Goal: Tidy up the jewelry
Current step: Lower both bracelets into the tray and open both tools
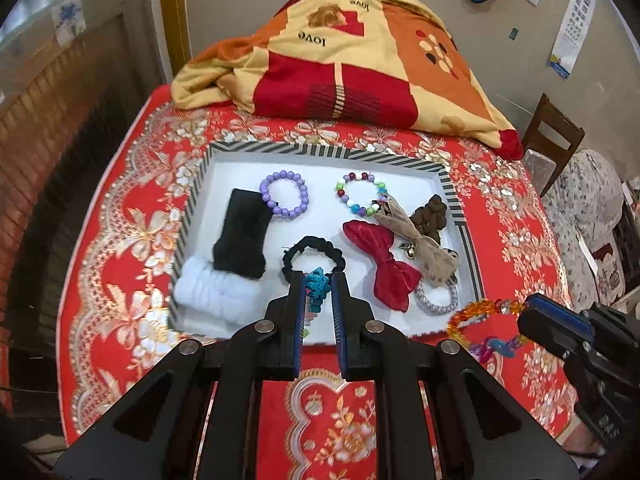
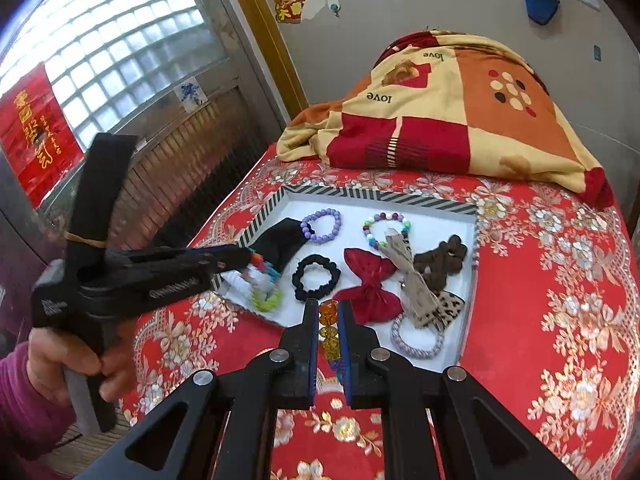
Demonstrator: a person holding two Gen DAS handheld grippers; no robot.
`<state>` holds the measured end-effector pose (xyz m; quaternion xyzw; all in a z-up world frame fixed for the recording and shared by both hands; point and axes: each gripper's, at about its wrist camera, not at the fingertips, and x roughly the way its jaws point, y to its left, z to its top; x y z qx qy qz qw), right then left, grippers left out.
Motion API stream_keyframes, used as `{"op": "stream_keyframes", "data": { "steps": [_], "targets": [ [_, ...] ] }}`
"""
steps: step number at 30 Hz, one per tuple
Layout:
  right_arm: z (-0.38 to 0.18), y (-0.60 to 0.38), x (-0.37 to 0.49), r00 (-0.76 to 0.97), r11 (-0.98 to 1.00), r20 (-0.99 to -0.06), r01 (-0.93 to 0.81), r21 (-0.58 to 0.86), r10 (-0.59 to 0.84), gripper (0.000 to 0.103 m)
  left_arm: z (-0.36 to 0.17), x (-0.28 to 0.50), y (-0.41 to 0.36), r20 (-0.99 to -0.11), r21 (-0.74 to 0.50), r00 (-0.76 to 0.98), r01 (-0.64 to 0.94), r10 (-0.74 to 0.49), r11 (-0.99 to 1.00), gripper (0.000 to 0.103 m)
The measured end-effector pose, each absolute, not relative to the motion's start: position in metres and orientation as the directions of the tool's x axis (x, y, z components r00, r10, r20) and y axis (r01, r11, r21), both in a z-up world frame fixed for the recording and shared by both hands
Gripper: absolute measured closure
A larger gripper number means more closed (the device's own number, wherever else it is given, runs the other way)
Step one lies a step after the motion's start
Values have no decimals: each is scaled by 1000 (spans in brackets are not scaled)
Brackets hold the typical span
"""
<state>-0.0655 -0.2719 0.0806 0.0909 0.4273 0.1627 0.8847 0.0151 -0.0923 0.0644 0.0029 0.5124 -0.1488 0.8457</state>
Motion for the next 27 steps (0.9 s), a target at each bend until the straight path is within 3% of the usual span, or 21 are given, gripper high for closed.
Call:
{"op": "stream_keyframes", "data": {
  "steps": [15,27],
  "targets": [
    [32,-229,-8,483,908,-768,-235,348,420,94,3,41,-53,-922,-136,342,148,-180,980,91],
    [-35,-283,-7,403,941,-857,-34,336,320,94,-5,41,-56,-926,-144,326,162,-191,976,91]
  ]
}}
